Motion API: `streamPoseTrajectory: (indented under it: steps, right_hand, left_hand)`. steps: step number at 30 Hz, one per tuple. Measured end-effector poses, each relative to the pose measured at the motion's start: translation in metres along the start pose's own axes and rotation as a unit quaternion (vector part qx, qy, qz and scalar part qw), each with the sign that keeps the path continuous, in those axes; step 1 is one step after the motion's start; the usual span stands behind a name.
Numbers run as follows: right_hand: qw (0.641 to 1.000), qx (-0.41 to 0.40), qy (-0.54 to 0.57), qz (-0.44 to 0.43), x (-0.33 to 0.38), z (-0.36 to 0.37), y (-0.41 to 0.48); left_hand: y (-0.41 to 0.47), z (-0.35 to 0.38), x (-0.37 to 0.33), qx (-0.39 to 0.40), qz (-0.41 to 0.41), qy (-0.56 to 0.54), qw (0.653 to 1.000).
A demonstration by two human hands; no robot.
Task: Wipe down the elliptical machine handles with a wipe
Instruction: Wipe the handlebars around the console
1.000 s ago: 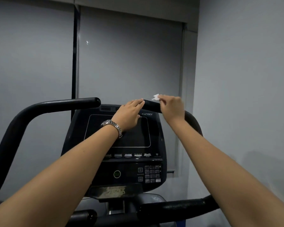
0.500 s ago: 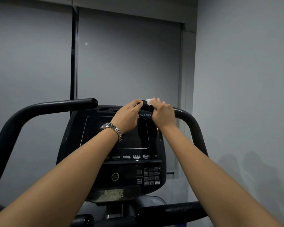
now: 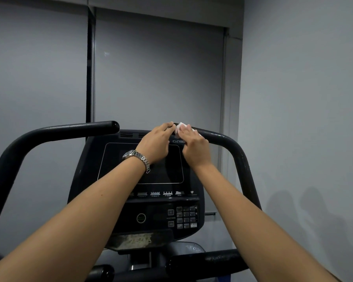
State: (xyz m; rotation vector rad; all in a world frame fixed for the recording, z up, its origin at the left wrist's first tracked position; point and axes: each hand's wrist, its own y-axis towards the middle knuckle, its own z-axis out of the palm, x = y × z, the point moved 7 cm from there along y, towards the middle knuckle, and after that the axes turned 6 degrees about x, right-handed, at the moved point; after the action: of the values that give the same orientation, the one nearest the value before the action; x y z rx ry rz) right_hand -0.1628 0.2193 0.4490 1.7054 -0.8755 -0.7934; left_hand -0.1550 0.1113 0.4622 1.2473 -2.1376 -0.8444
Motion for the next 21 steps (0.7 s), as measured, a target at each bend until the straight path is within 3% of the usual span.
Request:
streamPoseTrajectory:
  steps: [7, 12, 17, 21]
  right_hand:
    - [0.997, -0.003, 0.005, 0.073, -0.021, -0.012, 0.012]
    - [1.000, -0.018, 0.004, -0.011, -0.004, -0.001, -0.011]
    - [0.996, -0.040, 0.016, 0.077, -0.025, -0.013, -0.003]
    - [0.999, -0.023, 0.017, 0.045, -0.003, 0.003, 0.003]
  left_hand:
    - [0.000, 0.001, -0.002, -0.009, -0.007, -0.008, 1.000]
    - [0.000, -0.001, -0.003, -0.009, -0.008, -0.013, 1.000]
    - [0.000, 0.001, -0.003, -0.004, -0.009, -0.009, 1.000]
    - [0.000, 0.001, -0.001, -0.006, -0.003, -0.017, 1.000]
